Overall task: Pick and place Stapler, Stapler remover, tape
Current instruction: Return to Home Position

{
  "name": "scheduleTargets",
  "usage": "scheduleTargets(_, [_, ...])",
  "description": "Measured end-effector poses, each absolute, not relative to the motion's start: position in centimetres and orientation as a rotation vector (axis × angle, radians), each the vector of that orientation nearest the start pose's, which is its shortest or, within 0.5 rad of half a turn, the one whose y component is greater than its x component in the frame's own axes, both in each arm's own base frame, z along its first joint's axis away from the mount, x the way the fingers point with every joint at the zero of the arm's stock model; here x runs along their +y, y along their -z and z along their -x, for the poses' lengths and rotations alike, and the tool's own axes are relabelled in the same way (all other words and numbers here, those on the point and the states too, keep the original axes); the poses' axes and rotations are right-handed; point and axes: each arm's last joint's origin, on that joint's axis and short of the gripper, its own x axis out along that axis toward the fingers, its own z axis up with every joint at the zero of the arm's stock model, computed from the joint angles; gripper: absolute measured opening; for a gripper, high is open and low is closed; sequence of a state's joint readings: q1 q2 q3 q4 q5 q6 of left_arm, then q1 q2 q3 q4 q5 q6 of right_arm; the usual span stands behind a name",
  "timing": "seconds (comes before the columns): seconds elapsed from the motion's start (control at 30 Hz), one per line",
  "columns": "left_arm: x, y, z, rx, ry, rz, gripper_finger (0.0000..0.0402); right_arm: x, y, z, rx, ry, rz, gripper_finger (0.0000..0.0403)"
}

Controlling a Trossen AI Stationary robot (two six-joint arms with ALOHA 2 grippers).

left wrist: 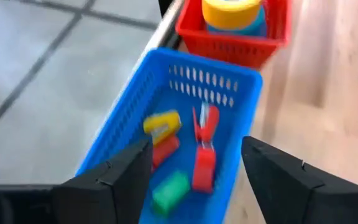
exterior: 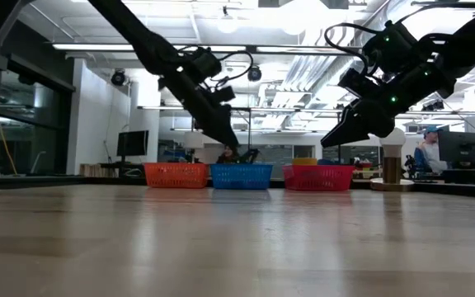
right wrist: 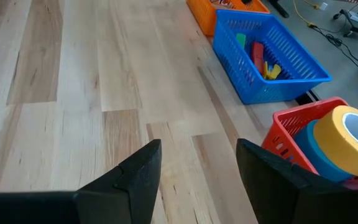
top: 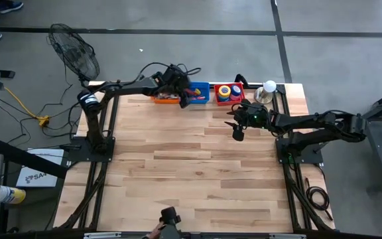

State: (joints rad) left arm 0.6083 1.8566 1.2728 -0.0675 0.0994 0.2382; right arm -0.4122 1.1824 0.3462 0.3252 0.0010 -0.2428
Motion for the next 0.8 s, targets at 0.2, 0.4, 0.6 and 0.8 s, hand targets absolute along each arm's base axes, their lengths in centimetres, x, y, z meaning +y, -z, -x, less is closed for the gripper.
scheduleTargets(0.2, [21.6, -23.1, -31.6, 0.793, -0.354, 0.055, 0.0245, -8.5, -15.9, -19.5, 0.546, 0.344, 0.118, 0.0199])
scheduleTargets(0.4, [19.8, -23.6, -30.6, 0.761, -0.159, 0.126, 0.0246, -8.5, -15.9, -19.5, 0.544, 0.347, 0.105, 0.0199])
scheduleTargets(0.6, [17.9, -22.2, -28.2, 0.667, -0.088, 0.180, 0.0246, -8.7, -15.9, -19.4, 0.554, 0.397, 0.100, 0.0199])
scheduleTargets(0.8, [13.9, -20.8, -24.5, 0.480, -0.180, 0.184, 0.0246, -8.5, -17.1, -18.8, 0.507, 0.430, 0.104, 0.0199])
